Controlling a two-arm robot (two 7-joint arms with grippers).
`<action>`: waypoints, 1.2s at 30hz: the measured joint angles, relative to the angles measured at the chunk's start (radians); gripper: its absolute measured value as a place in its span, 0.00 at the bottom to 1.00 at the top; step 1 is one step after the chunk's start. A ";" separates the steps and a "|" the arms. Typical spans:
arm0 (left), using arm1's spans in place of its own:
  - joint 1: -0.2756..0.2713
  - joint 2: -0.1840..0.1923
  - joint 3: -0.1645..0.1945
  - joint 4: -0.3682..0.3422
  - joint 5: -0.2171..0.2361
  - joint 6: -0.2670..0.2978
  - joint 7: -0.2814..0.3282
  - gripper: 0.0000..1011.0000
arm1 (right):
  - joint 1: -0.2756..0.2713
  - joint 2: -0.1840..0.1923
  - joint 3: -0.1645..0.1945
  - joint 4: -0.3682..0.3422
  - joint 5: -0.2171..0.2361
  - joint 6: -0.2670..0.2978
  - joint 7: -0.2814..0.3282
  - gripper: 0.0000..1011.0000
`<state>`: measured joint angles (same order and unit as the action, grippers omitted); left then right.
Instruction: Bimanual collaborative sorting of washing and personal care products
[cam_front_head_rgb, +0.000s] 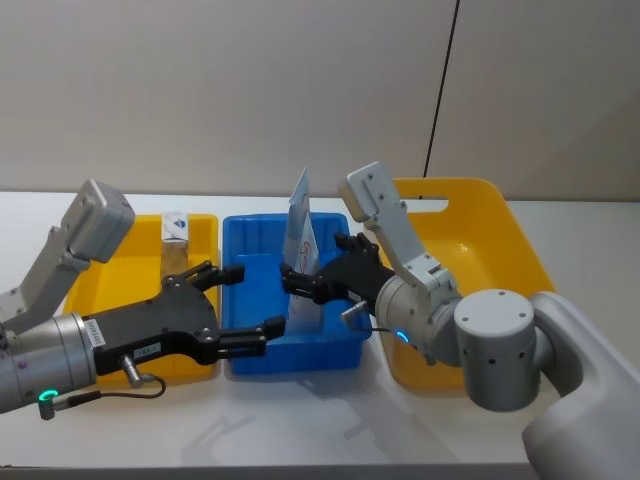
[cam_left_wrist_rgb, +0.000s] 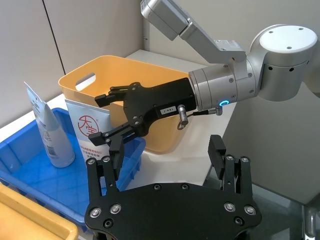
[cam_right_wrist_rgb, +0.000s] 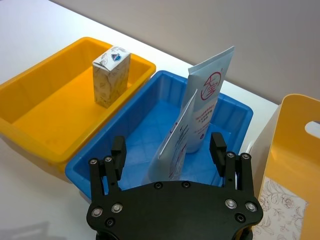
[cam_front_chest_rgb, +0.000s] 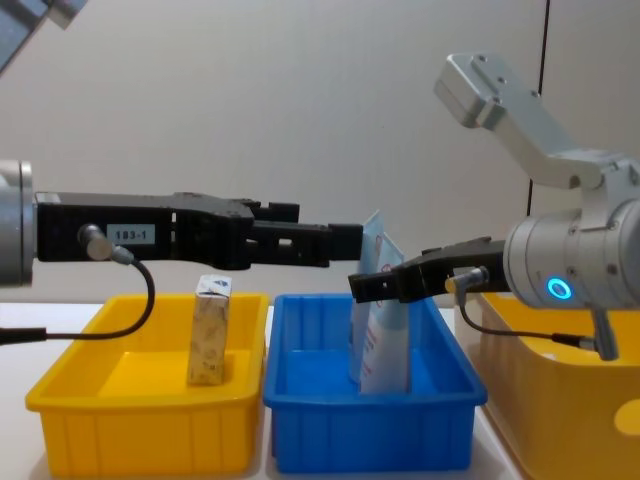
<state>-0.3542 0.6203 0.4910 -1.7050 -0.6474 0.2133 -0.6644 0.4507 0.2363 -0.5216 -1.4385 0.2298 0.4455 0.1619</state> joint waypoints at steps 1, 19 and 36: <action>0.000 0.000 0.000 0.000 0.000 0.000 0.000 0.99 | 0.000 -0.001 0.000 0.001 0.000 0.000 0.000 0.99; 0.000 0.000 0.000 0.000 0.000 0.000 0.000 0.99 | 0.003 -0.010 0.004 0.014 -0.006 -0.008 0.003 0.96; 0.000 0.000 0.000 0.000 0.000 0.000 0.000 0.99 | 0.004 -0.012 0.005 0.017 -0.007 -0.010 0.004 0.45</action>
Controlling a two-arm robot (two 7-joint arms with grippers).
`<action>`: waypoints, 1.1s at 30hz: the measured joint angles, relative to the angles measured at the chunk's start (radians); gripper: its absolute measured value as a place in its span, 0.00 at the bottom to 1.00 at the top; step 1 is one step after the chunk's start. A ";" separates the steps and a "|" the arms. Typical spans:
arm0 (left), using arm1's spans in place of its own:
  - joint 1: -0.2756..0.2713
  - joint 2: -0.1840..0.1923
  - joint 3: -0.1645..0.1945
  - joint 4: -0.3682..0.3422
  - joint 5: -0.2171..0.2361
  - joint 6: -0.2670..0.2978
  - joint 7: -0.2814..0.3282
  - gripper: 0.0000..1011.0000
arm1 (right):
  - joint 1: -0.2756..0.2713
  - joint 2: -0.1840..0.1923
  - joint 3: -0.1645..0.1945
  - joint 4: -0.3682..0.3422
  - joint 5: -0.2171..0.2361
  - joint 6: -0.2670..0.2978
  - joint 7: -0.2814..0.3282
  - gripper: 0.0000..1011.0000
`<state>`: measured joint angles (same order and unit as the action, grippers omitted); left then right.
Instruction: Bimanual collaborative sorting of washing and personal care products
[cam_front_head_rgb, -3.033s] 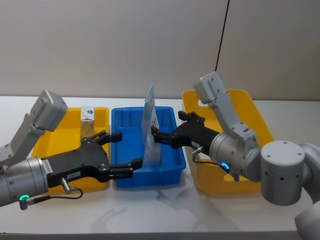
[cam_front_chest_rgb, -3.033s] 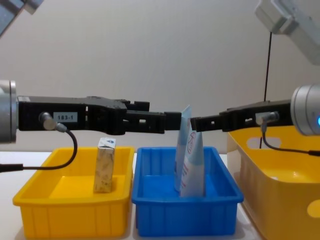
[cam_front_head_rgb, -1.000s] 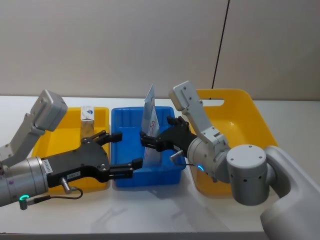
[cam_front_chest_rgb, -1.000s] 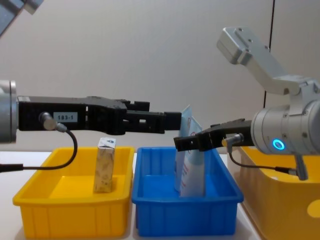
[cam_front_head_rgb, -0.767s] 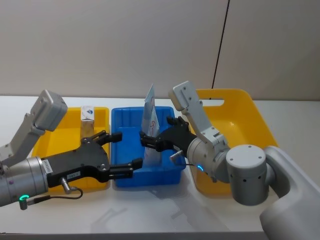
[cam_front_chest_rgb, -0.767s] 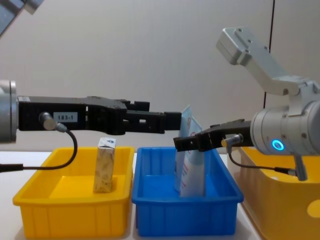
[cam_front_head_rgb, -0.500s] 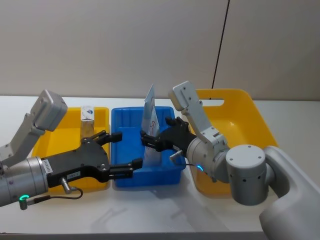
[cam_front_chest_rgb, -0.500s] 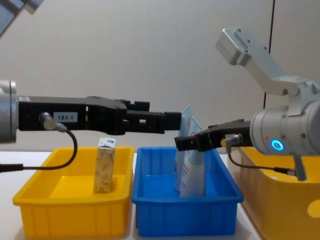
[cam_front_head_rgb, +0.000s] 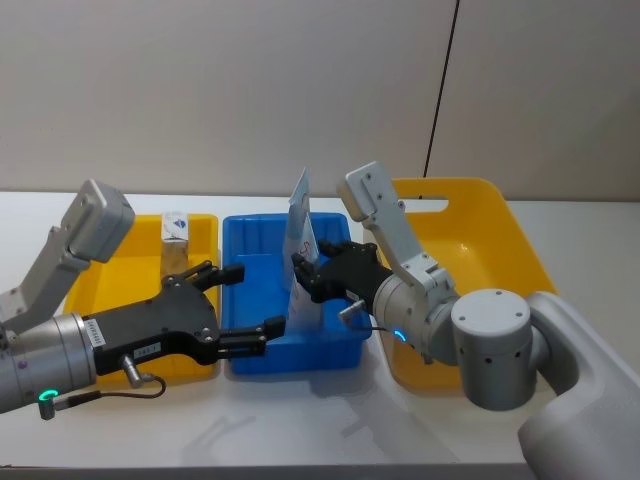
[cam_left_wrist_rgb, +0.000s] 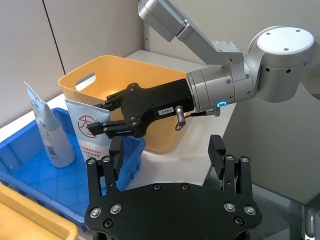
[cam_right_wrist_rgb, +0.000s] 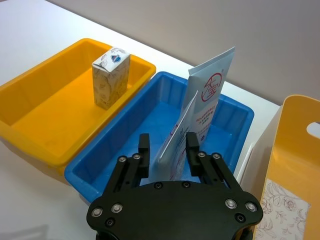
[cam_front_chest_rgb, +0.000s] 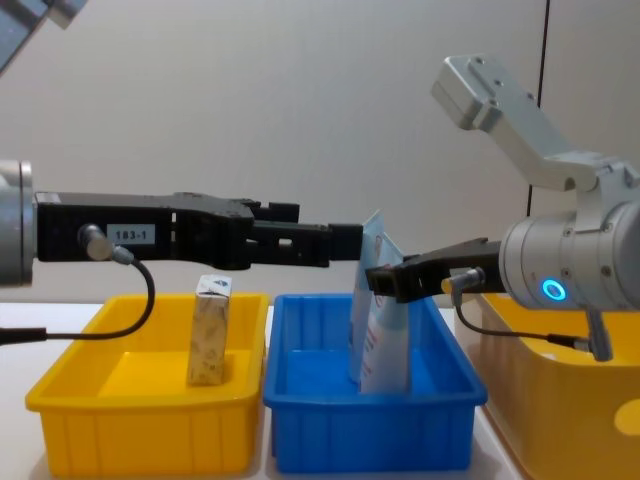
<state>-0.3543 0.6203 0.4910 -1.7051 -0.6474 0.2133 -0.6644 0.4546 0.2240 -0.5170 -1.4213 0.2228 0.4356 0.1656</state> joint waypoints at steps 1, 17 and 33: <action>0.000 0.000 0.000 0.000 0.000 0.000 0.000 0.99 | 0.000 0.000 0.000 0.000 0.000 0.000 0.000 0.43; 0.000 0.000 0.000 0.000 0.000 0.000 0.000 0.99 | 0.000 -0.001 0.000 0.001 0.000 0.000 0.000 0.00; 0.000 0.000 0.000 0.000 0.000 0.000 0.000 0.99 | -0.003 -0.001 0.005 -0.003 0.000 -0.012 0.003 0.00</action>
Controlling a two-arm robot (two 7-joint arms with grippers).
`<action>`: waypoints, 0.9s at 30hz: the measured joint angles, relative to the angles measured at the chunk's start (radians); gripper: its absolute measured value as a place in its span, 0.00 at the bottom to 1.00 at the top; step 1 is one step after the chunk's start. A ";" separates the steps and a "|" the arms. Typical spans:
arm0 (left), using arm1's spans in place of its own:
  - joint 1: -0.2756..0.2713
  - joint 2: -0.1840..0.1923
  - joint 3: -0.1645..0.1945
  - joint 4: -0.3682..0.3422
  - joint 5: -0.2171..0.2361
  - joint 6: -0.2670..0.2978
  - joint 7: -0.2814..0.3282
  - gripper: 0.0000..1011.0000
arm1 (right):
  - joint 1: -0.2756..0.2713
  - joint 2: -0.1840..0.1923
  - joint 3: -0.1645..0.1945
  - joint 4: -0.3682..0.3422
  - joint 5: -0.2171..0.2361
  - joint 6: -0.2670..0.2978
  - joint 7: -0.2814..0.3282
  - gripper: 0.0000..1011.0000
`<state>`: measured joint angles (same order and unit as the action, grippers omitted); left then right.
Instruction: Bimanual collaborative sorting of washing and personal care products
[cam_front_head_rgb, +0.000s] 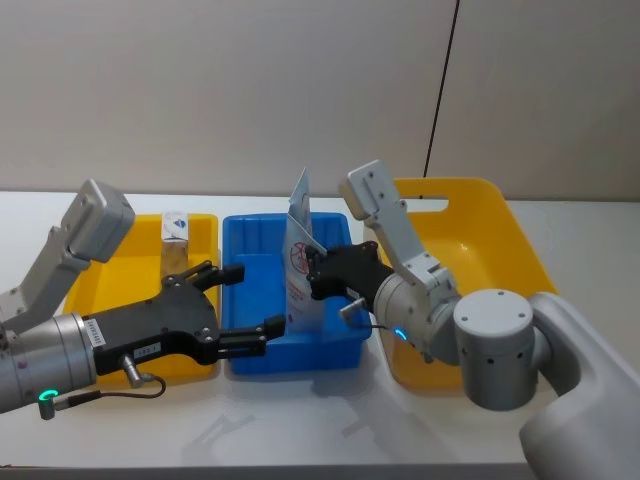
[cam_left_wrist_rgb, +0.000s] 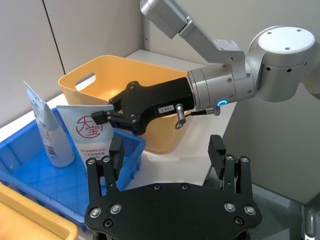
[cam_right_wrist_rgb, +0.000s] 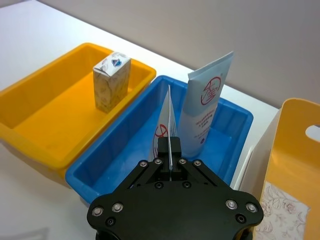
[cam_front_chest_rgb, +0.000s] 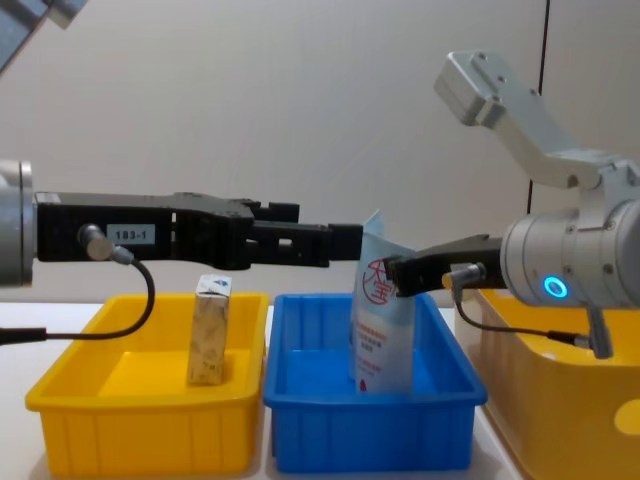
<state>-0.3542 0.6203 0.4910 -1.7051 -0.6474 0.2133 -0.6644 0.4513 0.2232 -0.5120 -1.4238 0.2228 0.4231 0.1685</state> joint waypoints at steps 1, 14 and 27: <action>0.000 0.000 0.000 0.000 0.000 0.000 0.000 0.99 | -0.001 0.000 0.001 -0.001 0.000 -0.004 0.001 0.00; 0.000 0.000 0.000 0.000 0.000 0.000 0.000 0.99 | -0.006 0.026 0.046 -0.038 0.017 -0.106 0.044 0.00; 0.000 0.000 0.000 0.000 0.000 0.000 0.000 0.99 | 0.016 0.061 0.132 -0.100 0.070 -0.190 0.106 0.00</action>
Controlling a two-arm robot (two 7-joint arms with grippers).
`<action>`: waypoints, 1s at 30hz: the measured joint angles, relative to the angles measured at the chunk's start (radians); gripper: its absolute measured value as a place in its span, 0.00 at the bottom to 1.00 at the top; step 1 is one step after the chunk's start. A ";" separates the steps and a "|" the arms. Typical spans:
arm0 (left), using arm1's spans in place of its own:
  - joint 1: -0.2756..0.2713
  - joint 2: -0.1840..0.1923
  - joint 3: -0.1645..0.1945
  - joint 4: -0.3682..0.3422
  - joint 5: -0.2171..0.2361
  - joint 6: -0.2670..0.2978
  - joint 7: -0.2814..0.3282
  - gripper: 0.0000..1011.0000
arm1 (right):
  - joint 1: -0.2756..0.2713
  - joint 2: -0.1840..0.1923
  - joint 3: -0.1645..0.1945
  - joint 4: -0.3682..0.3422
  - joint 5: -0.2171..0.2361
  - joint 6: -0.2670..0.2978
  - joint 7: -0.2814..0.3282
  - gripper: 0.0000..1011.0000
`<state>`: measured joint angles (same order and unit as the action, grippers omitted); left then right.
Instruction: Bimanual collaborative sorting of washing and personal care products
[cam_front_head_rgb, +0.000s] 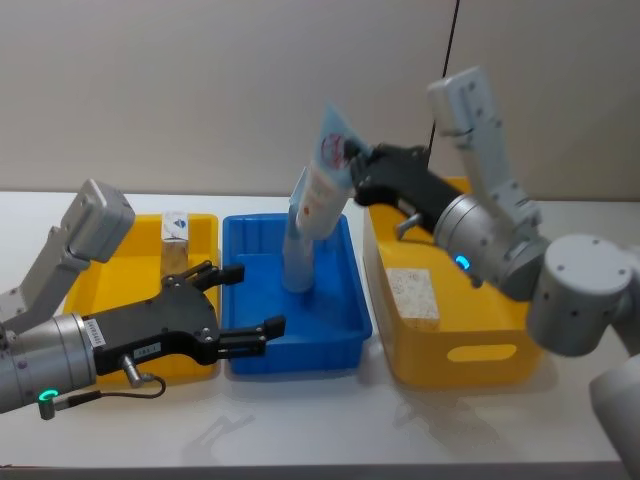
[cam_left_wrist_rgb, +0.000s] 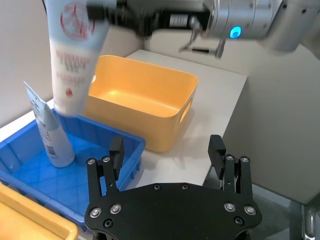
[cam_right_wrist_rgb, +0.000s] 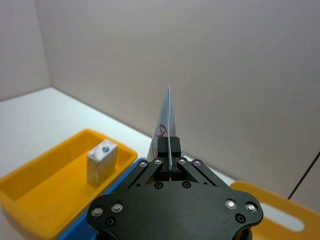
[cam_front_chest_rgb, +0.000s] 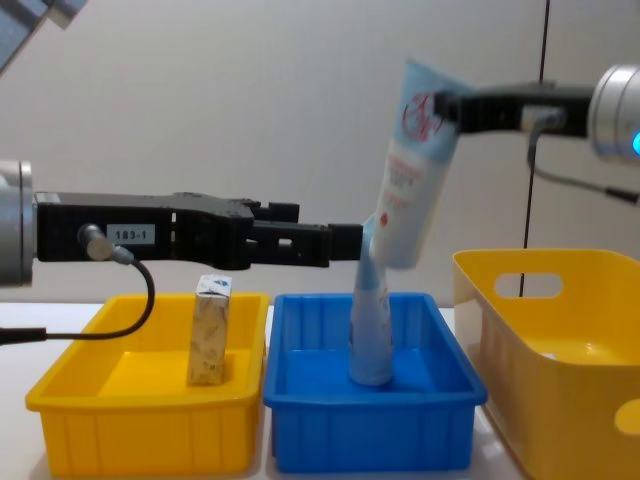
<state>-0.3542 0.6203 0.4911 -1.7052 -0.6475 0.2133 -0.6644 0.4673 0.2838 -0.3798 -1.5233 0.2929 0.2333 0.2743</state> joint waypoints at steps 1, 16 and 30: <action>0.000 0.000 0.000 0.000 0.000 0.000 0.000 0.99 | 0.004 0.003 0.008 -0.004 0.004 -0.004 0.003 0.00; 0.000 0.000 0.000 0.000 0.000 0.000 0.000 0.99 | 0.033 0.054 0.119 -0.041 0.054 -0.049 0.014 0.00; 0.000 0.000 0.000 0.000 0.000 0.000 0.000 0.99 | -0.026 0.107 0.183 -0.083 0.073 -0.019 0.003 0.00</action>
<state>-0.3542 0.6203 0.4910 -1.7051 -0.6476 0.2133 -0.6643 0.4411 0.3907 -0.1970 -1.6064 0.3663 0.2142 0.2770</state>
